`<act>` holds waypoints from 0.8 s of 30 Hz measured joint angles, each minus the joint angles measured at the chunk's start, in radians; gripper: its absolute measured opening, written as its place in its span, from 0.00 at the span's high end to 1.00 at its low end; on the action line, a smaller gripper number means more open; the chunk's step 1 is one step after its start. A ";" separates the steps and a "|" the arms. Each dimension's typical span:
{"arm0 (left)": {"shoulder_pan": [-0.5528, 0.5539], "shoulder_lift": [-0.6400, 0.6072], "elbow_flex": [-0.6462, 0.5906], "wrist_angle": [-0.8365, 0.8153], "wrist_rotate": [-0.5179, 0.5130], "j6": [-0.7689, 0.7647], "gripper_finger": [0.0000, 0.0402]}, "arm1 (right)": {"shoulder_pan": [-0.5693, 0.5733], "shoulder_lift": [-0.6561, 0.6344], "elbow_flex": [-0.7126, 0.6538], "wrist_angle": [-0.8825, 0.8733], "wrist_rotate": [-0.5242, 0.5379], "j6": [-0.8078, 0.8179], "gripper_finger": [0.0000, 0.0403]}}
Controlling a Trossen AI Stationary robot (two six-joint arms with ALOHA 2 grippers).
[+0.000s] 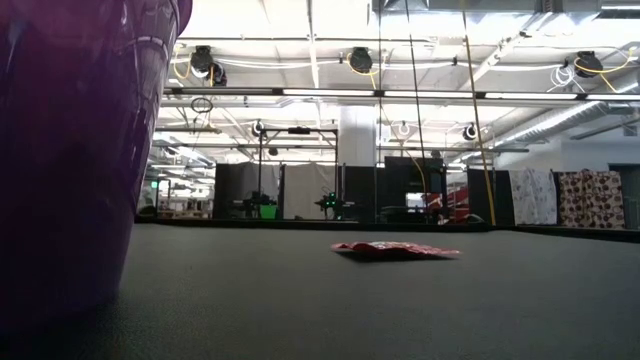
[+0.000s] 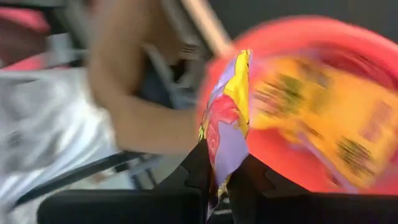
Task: Sort candy by brand, put in halloween buckets
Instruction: Put the yellow candy into the orange bucket, then put the red candy into the violet bucket
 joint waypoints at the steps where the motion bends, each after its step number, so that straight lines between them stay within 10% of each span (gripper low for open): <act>1: 0.000 0.000 0.000 0.000 0.000 0.000 0.34 | 0.009 0.014 0.000 -0.031 -0.007 0.045 0.92; 16: 0.026 0.071 0.000 -0.031 -0.037 0.027 0.34 | 0.029 0.074 0.015 -0.206 -0.160 0.192 0.59; 24: 0.068 0.217 0.000 -0.025 0.008 0.031 0.34 | 0.043 0.066 0.240 -0.508 -0.006 0.239 0.59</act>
